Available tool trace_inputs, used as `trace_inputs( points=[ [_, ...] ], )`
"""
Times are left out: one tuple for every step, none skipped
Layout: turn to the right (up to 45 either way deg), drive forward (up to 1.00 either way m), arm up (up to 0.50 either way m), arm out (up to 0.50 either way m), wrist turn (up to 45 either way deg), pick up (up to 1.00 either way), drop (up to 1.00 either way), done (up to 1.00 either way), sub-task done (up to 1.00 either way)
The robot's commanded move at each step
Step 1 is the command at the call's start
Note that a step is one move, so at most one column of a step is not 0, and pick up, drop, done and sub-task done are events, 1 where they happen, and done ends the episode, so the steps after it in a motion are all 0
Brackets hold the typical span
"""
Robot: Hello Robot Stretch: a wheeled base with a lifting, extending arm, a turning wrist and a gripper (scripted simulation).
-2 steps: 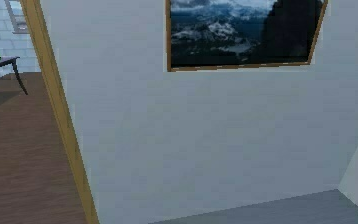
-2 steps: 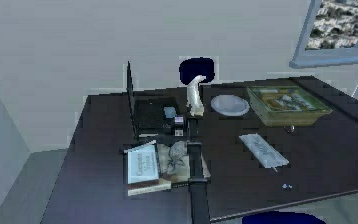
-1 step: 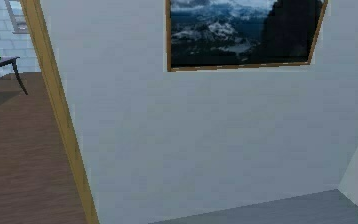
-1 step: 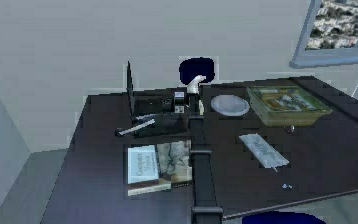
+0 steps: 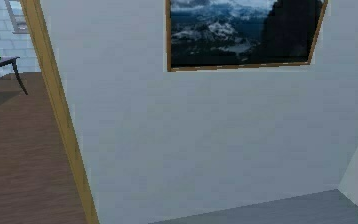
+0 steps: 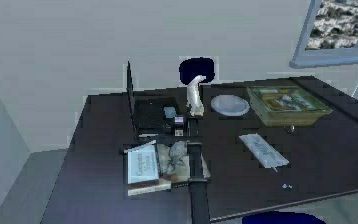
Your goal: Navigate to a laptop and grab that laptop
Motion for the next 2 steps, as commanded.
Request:
trace_inputs(
  points=[
    [0.0,0.00,0.10,0.00,0.0,0.00,0.00,0.00,0.00],
    [0.0,0.00,0.20,0.00,0.0,0.00,0.00,0.00,0.00]
  ],
)
